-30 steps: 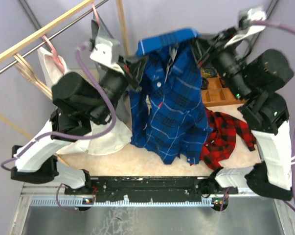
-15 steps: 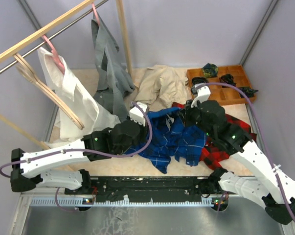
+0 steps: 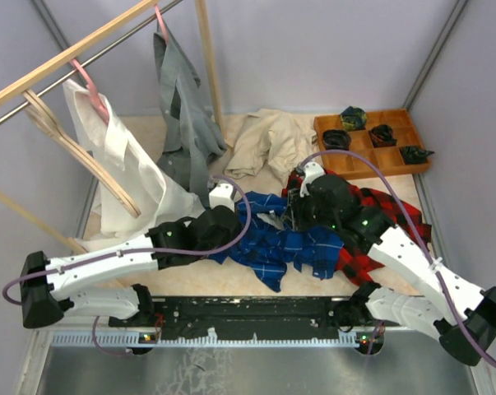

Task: Place the shirt on the hanger
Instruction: Adjust the shirt at the center of the board, then move the shirt at the center of the board.

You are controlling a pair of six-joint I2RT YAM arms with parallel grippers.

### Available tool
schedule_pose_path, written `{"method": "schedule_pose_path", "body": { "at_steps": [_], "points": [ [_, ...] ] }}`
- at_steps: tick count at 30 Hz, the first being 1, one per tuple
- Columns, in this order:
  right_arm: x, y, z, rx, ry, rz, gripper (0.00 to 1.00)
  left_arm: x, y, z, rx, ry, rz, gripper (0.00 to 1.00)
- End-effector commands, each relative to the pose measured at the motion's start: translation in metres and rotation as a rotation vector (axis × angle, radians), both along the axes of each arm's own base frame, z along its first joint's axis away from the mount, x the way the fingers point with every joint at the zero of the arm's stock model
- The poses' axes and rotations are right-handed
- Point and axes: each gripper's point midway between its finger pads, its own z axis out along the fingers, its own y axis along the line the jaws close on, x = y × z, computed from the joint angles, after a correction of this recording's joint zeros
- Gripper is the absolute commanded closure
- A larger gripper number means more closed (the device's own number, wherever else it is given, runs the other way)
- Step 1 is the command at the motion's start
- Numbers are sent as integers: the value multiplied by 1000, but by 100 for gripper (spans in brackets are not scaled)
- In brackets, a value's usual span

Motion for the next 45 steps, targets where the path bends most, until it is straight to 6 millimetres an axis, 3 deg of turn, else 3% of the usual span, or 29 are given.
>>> {"method": "schedule_pose_path", "body": {
  "at_steps": [1,6,9,13,16,18,20,22,25,30,33,36,45],
  "points": [
    [3,7,15,27,-34,32,65,8,31,-2,-19,56,124,100],
    [9,-20,38,7,-124,-80,44,16,84,18,-35,22,288,100],
    [9,-32,53,21,-171,-131,41,15,113,34,-50,-10,359,100],
    [10,-52,76,73,-243,-237,42,9,142,46,-45,-23,431,100],
    [16,-68,77,66,-248,-354,48,5,157,50,-52,-27,470,100],
    [21,-72,71,40,-214,-405,57,2,164,52,-66,-28,488,100],
    [23,-63,72,55,-172,-388,66,0,169,53,-72,-28,499,100],
    [27,-54,70,75,-139,-371,71,-1,172,54,-70,-29,500,100],
    [36,-53,51,41,-72,-380,74,-1,172,56,-57,-30,491,100],
    [64,-85,19,23,12,-473,73,-2,179,66,-47,-40,507,100],
    [86,-101,4,18,48,-503,62,-2,176,68,-62,-45,490,100],
    [106,-104,-11,-35,77,-494,49,-2,168,64,-64,-31,465,100],
    [164,-85,-45,-170,161,-365,28,-3,134,54,-87,7,337,100]
  ]
}}
